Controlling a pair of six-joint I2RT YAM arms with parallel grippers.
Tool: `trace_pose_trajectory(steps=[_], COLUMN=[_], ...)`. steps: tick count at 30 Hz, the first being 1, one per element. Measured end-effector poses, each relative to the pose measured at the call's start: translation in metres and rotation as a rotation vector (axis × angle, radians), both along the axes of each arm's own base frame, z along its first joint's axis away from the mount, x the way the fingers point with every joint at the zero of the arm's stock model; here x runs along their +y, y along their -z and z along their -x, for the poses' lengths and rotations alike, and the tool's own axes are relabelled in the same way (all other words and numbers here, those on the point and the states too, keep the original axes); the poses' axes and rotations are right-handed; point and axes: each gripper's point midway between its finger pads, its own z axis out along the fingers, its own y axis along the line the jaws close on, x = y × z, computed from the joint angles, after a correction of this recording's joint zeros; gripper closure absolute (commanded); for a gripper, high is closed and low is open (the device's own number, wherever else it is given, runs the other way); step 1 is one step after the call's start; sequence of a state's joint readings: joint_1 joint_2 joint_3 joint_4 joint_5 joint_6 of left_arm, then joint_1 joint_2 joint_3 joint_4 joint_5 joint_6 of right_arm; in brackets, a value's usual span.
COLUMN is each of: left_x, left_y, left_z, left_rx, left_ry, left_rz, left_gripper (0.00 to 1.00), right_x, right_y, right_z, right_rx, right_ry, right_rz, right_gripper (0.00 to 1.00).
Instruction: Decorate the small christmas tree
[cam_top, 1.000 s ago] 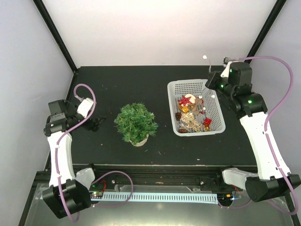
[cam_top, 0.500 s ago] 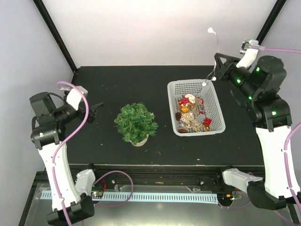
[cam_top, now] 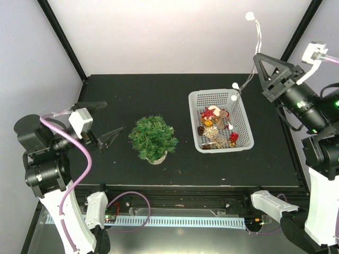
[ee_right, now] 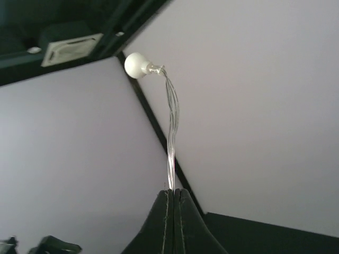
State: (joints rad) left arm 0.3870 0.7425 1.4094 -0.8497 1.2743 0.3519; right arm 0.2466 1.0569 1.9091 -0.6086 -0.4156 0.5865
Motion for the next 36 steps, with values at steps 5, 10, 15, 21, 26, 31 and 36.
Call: trace_pose_trajectory(steps=[5, 10, 15, 21, 26, 31, 36], left_x=[-0.019, -0.034, -0.044, -0.054, -0.060, -0.064, -0.064], left_y=[-0.013, -0.021, -0.018, -0.016, -0.011, -0.003, 0.005], left_z=[0.035, 0.064, 0.089, 0.114, 0.128, 0.138, 0.136], left_rx=[-0.015, -0.033, -0.054, -0.091, -0.107, -0.111, -0.089], left_ry=[0.112, 0.199, 0.246, 0.268, 0.275, 0.279, 0.280], left_rz=[0.036, 0.049, 0.040, 0.016, 0.005, 0.000, 0.011], left_gripper=[0.01, 0.01, 0.01, 0.01, 0.01, 0.01, 0.01], right_x=[0.002, 0.004, 0.005, 0.001, -0.003, -0.003, 0.001], right_y=[-0.032, -0.062, -0.090, -0.112, -0.114, -0.091, -0.053], right_z=[0.040, 0.068, 0.080, 0.093, 0.093, 0.065, 0.013], right_rx=[-0.089, -0.171, -0.224, -0.273, -0.279, -0.208, -0.085], right_ry=[-0.088, -0.167, -0.213, -0.233, -0.208, -0.139, -0.059], right_rz=[-0.054, -0.101, -0.152, -0.195, -0.202, -0.177, -0.136], right_gripper=[0.99, 0.99, 0.99, 0.99, 0.99, 0.99, 0.99])
